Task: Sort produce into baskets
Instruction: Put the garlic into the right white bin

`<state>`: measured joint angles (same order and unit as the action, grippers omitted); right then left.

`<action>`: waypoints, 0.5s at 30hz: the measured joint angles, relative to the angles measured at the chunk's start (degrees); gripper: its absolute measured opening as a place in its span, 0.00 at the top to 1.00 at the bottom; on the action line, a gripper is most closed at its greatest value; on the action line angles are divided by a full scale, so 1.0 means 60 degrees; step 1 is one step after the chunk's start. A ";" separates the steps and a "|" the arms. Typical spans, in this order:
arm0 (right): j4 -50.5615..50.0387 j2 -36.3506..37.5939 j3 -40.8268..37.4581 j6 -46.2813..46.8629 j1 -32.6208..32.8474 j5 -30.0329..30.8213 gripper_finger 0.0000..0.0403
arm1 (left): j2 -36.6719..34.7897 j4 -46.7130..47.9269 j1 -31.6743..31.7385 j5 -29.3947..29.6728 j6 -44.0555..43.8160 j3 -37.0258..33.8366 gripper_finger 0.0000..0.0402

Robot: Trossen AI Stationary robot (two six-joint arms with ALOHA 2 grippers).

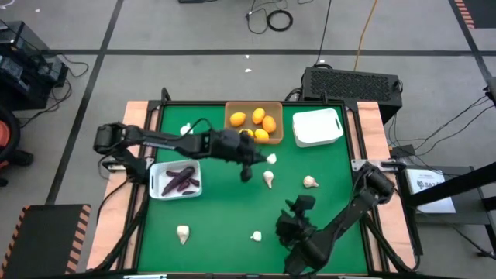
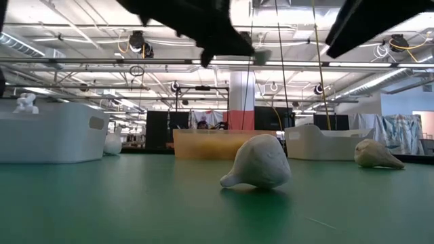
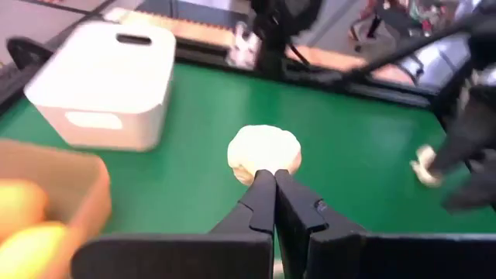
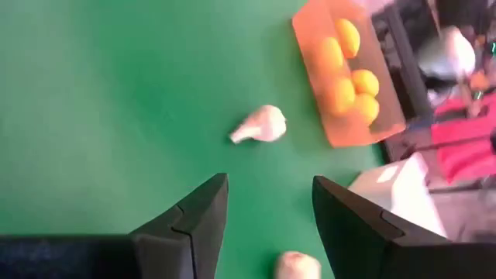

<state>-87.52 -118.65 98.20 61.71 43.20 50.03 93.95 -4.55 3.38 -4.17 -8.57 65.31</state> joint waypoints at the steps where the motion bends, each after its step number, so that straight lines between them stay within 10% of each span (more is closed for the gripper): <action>1: 0.0105 0.0250 -0.0244 -0.0320 0.0000 -0.0013 0.55 | 0.0232 0.0007 0.0146 -0.0104 -0.0003 0.0297 1.00; 15: 0.1073 0.8236 -0.6737 0.1635 -0.0517 0.0216 0.67 | 0.4236 0.0322 0.1623 -0.1248 0.0003 0.5014 1.00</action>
<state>-81.08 -69.24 57.78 71.52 40.10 51.33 119.37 -2.61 13.11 -11.66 -8.55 95.39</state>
